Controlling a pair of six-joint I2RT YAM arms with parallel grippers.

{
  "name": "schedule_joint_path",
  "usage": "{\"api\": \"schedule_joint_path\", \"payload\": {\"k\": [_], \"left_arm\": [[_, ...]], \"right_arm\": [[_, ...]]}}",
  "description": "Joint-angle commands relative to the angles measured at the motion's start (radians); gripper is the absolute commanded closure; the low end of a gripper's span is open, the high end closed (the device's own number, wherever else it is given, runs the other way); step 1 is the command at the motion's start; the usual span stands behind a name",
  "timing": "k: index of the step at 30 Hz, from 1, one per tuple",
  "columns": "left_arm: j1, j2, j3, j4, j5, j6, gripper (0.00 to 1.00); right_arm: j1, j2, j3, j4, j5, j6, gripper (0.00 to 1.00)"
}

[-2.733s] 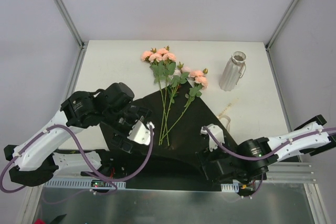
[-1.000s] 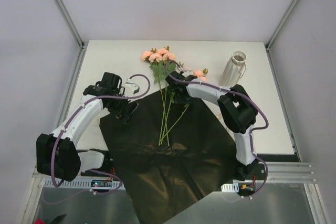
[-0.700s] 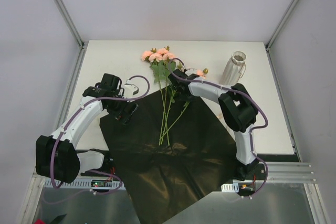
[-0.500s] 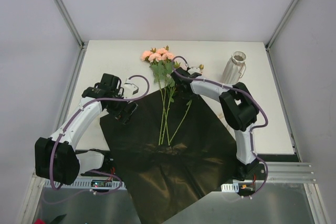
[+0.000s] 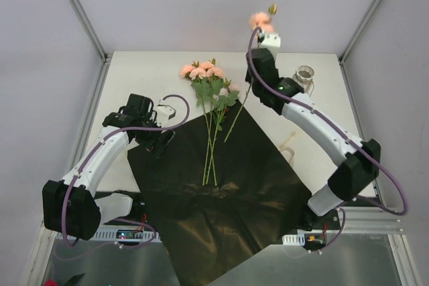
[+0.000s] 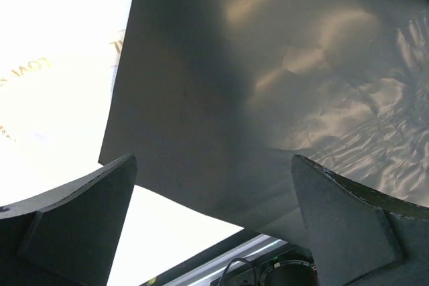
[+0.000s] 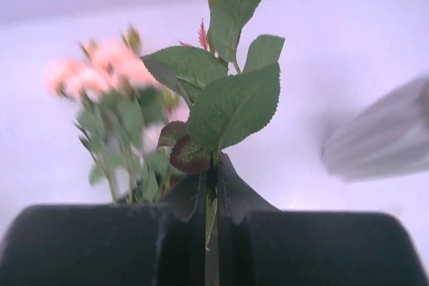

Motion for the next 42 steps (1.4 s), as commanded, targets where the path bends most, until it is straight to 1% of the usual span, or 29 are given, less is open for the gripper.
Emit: {"api": "schedule_joint_path", "payload": {"k": [1, 2, 3, 4, 5, 6, 7, 8, 10, 11, 14, 17, 21, 24, 30, 37, 42], "left_arm": [[0.005, 0.013, 0.002, 0.009, 0.006, -0.032, 0.01], [0.005, 0.018, 0.006, 0.012, 0.008, -0.033, 0.01], [0.005, 0.025, 0.008, 0.014, 0.008, -0.036, 0.01], [0.005, 0.029, 0.010, 0.020, 0.012, -0.041, 0.01], [0.005, 0.030, 0.008, 0.023, 0.015, -0.044, 0.01], [0.005, 0.032, 0.005, 0.026, 0.018, -0.045, 0.01], [0.005, 0.030, 0.002, 0.030, 0.025, -0.050, 0.01], [0.005, 0.029, -0.007, 0.040, 0.026, -0.052, 0.01], [0.005, 0.032, -0.018, 0.044, 0.031, -0.056, 0.01], [0.005, 0.030, -0.029, 0.053, 0.032, -0.055, 0.01], [0.005, 0.035, -0.043, 0.061, 0.032, -0.056, 0.01], [0.005, 0.033, -0.046, 0.064, 0.029, -0.055, 0.01], [0.005, 0.018, -0.049, 0.067, 0.031, -0.052, 0.01], [0.005, 0.015, -0.052, 0.066, 0.026, -0.046, 0.01], [0.005, 0.012, -0.052, 0.070, 0.028, -0.045, 0.01], [0.006, 0.013, -0.049, 0.073, 0.028, -0.049, 0.01], [0.006, -0.001, -0.050, 0.075, 0.020, -0.047, 0.01]], "right_arm": [[0.006, -0.133, 0.121, 0.311, 0.105, -0.432, 0.99], [0.006, -0.141, 0.124, 0.445, 0.139, -0.523, 0.99], [0.005, -0.156, 0.117, 0.525, 0.154, -0.681, 0.99], [0.005, -0.162, 0.106, 0.605, 0.166, -0.774, 0.99], [0.005, -0.170, 0.063, 0.785, 0.170, -0.849, 0.99], [0.006, -0.180, 0.037, 0.881, 0.162, -0.923, 0.99], [0.002, -0.181, 0.017, 0.972, 0.151, -1.073, 0.99], [0.000, -0.176, 0.008, 1.092, 0.142, -1.126, 0.99], [-0.013, -0.155, 0.035, 1.179, 0.163, -1.250, 0.99], [-0.021, -0.148, 0.043, 1.255, 0.176, -1.281, 0.99], [-0.050, -0.136, 0.072, 1.359, 0.163, -1.355, 0.99], [-0.090, -0.104, 0.129, 1.423, 0.159, -1.414, 0.99], [-0.142, -0.070, 0.164, 1.430, 0.137, -1.432, 0.99], [-0.197, -0.088, 0.140, 1.408, 0.154, -1.381, 0.99], [-0.237, -0.110, 0.074, 1.397, 0.151, -1.364, 0.99], [-0.273, -0.127, -0.043, 1.405, 0.185, -1.307, 0.99], [-0.296, -0.105, -0.109, 1.433, 0.222, -1.272, 0.99]]}}
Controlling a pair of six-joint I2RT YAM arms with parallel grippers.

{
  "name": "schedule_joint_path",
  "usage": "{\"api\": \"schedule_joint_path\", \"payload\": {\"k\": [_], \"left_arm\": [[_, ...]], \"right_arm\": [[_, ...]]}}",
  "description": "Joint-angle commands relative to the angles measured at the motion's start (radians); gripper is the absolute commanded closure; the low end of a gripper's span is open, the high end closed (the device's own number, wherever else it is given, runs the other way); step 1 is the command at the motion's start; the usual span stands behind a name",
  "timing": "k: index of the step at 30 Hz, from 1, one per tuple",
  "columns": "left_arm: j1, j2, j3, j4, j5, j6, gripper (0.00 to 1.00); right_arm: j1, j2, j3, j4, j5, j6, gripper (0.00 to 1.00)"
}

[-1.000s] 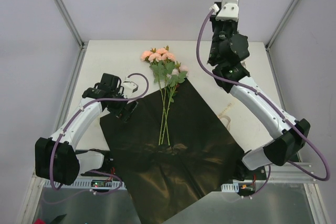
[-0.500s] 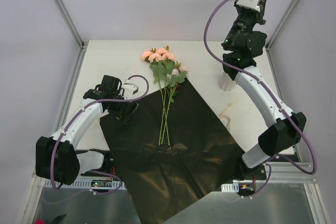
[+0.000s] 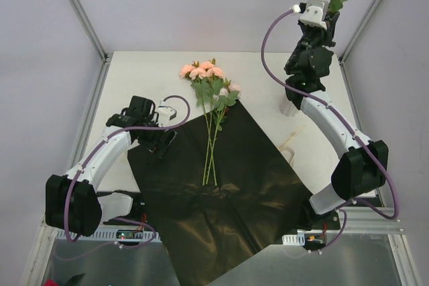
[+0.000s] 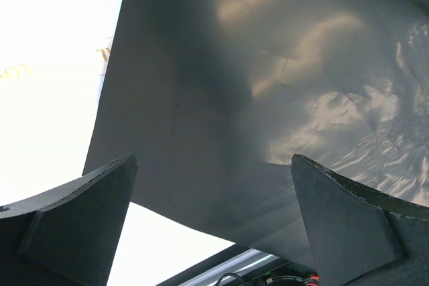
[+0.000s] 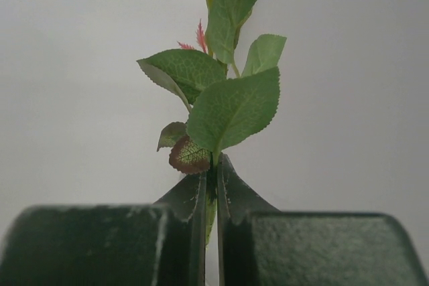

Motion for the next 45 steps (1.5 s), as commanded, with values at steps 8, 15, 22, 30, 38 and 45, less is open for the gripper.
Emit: {"api": "schedule_joint_path", "payload": {"k": [8, 15, 22, 30, 38, 45], "left_arm": [[0.005, -0.054, -0.005, 0.000, -0.005, -0.010, 0.01], [0.005, -0.065, 0.007, -0.001, -0.004, -0.030, 0.01], [0.005, -0.072, 0.015, -0.007, -0.005, -0.037, 0.01], [0.009, -0.065, 0.007, -0.007, -0.019, -0.021, 0.01], [0.015, -0.057, 0.009, -0.007, -0.034, -0.015, 0.01], [0.019, -0.071, -0.005, -0.006, -0.050, -0.004, 0.01]], "right_arm": [[-0.005, -0.060, -0.092, -0.105, 0.154, 0.217, 0.87], [0.206, -0.192, -0.191, -0.439, 0.218, 0.486, 0.03], [0.437, -0.169, -0.123, -0.805, 0.314, 0.688, 0.00], [0.509, -0.054, -0.088, -1.216, 0.069, 1.171, 0.12], [0.485, 0.216, 0.021, -1.356, -0.281, 1.402, 0.17], [0.456, 0.358, 0.070, -1.422, -0.410, 1.523, 0.25]]}}
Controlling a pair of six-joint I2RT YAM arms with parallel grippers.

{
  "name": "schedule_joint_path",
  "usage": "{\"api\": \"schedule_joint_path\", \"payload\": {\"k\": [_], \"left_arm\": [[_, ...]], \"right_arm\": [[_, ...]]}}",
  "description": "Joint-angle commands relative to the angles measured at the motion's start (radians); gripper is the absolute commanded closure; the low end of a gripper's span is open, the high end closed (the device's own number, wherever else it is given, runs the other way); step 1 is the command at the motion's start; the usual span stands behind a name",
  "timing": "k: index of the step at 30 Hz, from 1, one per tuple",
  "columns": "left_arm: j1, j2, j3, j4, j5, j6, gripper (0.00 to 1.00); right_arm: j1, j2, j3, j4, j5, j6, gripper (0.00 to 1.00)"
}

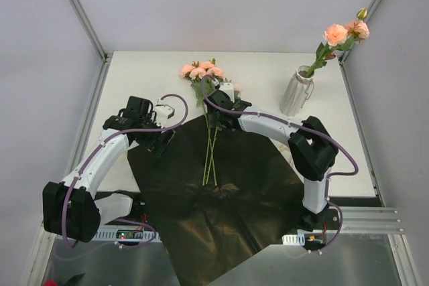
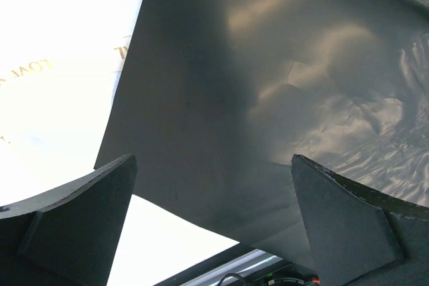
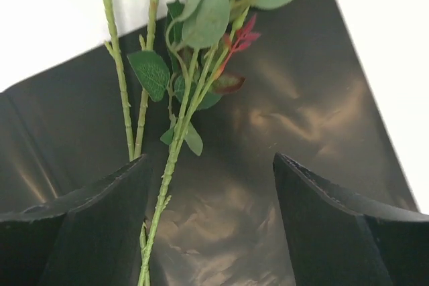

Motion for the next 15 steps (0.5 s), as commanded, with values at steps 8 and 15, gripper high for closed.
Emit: {"api": "schedule_joint_path", "payload": {"k": [8, 15], "left_arm": [[0.015, -0.028, -0.014, -0.004, -0.027, 0.012, 0.01], [0.018, -0.025, -0.014, -0.003, -0.027, 0.021, 0.01]], "right_arm": [[-0.037, 0.144, 0.122, -0.082, -0.154, 0.164, 0.37], [-0.039, 0.237, 0.179, -0.109, -0.153, 0.180, 0.42]]}}
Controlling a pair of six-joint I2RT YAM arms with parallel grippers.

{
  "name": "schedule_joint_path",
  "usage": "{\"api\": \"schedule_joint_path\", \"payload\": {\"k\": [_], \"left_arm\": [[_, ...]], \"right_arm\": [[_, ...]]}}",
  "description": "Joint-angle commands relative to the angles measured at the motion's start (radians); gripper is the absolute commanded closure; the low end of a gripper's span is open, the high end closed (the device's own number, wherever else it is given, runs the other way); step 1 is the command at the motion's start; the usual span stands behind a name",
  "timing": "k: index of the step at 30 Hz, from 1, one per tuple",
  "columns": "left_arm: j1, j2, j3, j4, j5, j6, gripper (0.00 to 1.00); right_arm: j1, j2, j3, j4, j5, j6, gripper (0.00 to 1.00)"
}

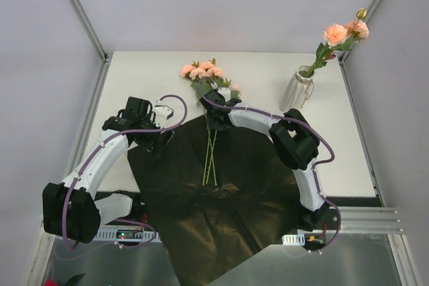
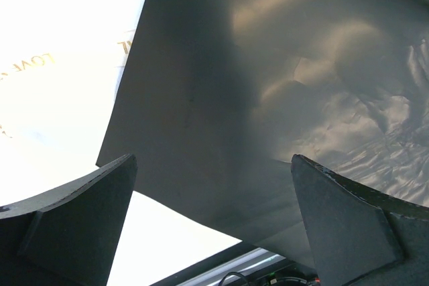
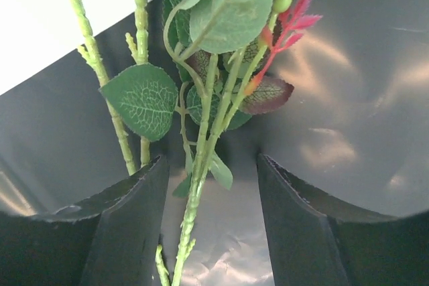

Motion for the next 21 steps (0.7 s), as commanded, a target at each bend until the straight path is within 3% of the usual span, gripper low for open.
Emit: {"api": "schedule_joint_path", "payload": {"k": [1, 3, 7, 13, 19, 21], "left_arm": [[0.011, -0.021, -0.004, -0.003, -0.024, 0.014, 0.01], [0.011, -0.026, -0.006, -0.003, -0.024, 0.014, 0.01], [0.013, -0.033, -0.009, -0.003, -0.027, 0.020, 0.01], [0.014, -0.039, -0.013, -0.003, -0.030, 0.022, 0.01], [0.016, -0.049, -0.004, -0.005, -0.036, 0.025, 0.01], [0.016, -0.049, -0.003, -0.005, -0.038, 0.026, 0.01]], "right_arm": [[0.002, 0.046, 0.065, -0.050, -0.003, 0.035, 0.45], [0.001, 0.064, 0.087, -0.070, 0.006, 0.033, 0.49], [0.001, 0.055, 0.092, -0.079, 0.036, 0.044, 0.72], [-0.001, -0.049, 0.099, -0.073, 0.109, 0.045, 0.99], [-0.068, -0.228, 0.147, -0.062, 0.171, -0.042, 0.99], [-0.094, -0.315, 0.161, -0.010, 0.193, -0.144, 0.99]]}}
